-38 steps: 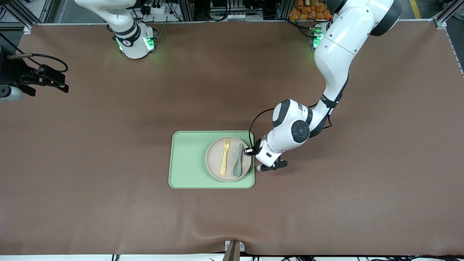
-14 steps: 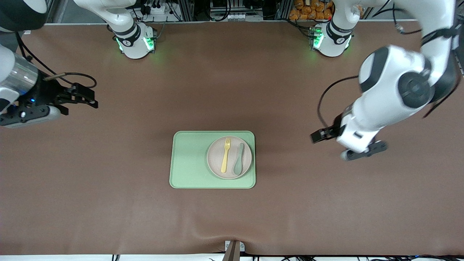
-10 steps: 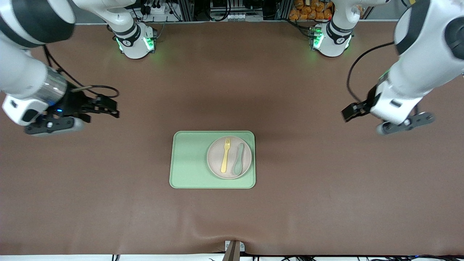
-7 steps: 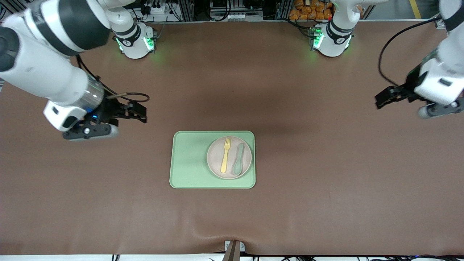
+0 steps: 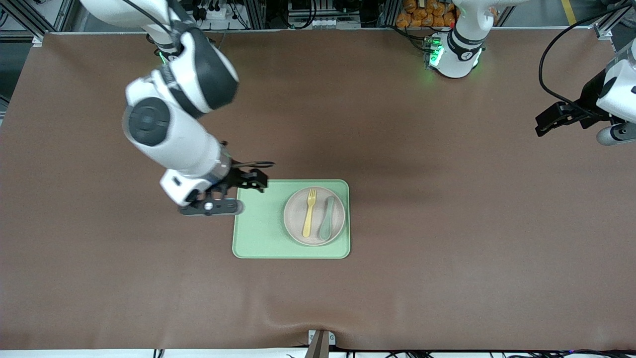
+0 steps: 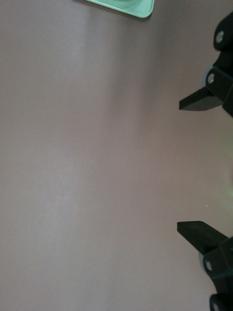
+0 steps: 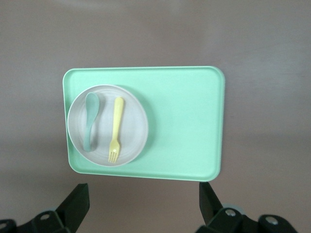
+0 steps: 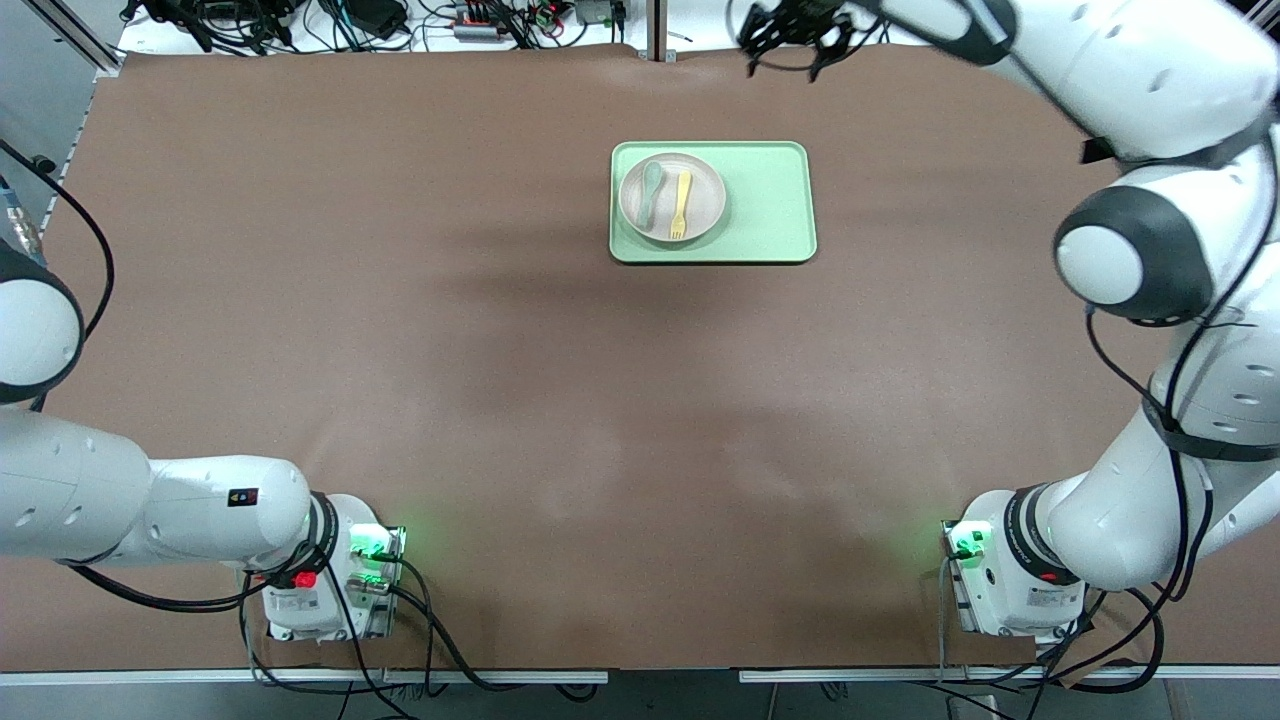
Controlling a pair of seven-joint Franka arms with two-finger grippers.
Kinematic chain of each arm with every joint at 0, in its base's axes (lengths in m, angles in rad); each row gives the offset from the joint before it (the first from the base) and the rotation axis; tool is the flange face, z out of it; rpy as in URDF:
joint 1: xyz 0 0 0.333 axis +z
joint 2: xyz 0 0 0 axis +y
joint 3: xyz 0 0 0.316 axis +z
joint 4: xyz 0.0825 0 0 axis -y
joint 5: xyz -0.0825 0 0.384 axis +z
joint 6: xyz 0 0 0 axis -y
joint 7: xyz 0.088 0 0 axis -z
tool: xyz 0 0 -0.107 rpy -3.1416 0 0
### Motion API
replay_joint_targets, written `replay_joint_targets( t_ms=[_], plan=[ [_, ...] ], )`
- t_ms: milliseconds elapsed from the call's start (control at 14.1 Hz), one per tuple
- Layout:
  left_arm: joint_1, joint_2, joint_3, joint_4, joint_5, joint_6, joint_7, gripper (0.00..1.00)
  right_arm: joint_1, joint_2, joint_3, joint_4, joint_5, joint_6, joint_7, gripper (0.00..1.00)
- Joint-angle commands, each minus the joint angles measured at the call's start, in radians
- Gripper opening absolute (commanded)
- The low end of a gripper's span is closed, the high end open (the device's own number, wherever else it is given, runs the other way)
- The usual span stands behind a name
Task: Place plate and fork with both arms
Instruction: 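Lower the right gripper over the yellow fork on the plate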
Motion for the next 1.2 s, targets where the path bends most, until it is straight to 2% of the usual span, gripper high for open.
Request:
replay_joint_targets(
  t_ms=[0, 283, 425, 567, 709, 780, 1134],
  plan=[
    [0.014, -0.011, -0.009, -0.019, -0.003, 0.037, 0.017, 1.0, 0.061, 0.145, -0.016, 0.152, -0.029, -0.007, 0.047, 1.0],
    [0.017, -0.003, -0.009, -0.044, -0.005, 0.089, 0.06, 1.0, 0.084, 0.242, -0.016, 0.151, -0.052, 0.138, 0.095, 1.0],
    [0.051, -0.003, -0.009, -0.05, -0.057, 0.09, 0.072, 1.0, 0.113, 0.297, -0.016, 0.151, -0.109, 0.192, 0.126, 0.98],
    [0.051, -0.003, -0.007, -0.052, -0.069, 0.09, 0.072, 1.0, 0.124, 0.351, -0.016, 0.151, -0.121, 0.259, 0.152, 0.86],
    [0.051, -0.003, -0.009, -0.068, -0.069, 0.097, 0.072, 1.0, 0.132, 0.389, -0.016, 0.151, -0.121, 0.292, 0.152, 0.68],
    [0.049, -0.009, -0.009, -0.084, -0.069, 0.113, 0.072, 1.0, 0.146, 0.398, -0.018, 0.151, -0.126, 0.3, 0.153, 0.64],
    [0.04, -0.008, -0.016, -0.104, -0.069, 0.118, 0.068, 1.0, 0.162, 0.421, -0.018, 0.14, -0.155, 0.3, 0.166, 0.61]
  ],
)
